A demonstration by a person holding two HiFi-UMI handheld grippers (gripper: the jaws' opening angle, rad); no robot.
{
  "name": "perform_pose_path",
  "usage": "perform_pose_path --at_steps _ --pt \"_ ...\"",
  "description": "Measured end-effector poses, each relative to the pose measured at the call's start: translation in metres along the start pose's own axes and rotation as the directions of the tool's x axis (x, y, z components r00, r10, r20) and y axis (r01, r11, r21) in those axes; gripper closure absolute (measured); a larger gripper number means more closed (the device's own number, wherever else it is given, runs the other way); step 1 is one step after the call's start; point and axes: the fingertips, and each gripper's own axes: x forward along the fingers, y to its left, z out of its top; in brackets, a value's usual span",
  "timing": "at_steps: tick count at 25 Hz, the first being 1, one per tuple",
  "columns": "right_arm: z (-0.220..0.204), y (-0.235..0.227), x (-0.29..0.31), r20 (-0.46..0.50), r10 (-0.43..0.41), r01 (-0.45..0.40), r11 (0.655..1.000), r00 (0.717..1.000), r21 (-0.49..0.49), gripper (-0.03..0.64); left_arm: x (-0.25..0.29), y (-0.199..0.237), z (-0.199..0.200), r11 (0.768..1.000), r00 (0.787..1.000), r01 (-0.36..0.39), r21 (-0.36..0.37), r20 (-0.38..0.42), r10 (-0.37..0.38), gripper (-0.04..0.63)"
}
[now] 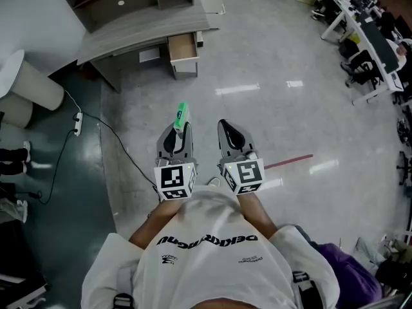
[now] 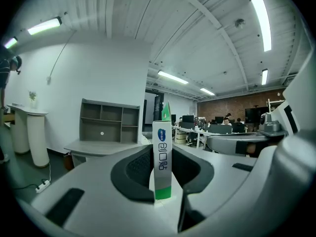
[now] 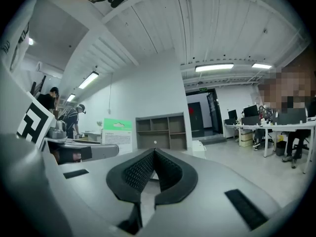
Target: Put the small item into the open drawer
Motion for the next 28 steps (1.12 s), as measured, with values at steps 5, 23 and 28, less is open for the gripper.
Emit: perform_pose_path --at_steps 5,23,28 --pt "-0.007 -0.023 -0.010 -0.002 0.020 -0.020 1.000 1.000 0.016 0.588 0.005 -0.029 -0.006 0.999 1.000 -0.016 0.028 -0.003 0.016 0.497" --pt "-0.033 -0.072 0.067 -0.081 0.040 -0.037 0.999 0.996 0.037 0.588 0.094 -0.009 -0.031 0.999 0.997 -0.016 0.037 -0.075 0.019 0.497" --pt "-0.035 -0.097 0.129 -0.097 0.029 -0.025 0.999 0.995 0.045 0.588 0.153 0.017 -0.026 1.000 0.998 -0.001 0.020 -0.067 0.002 0.497"
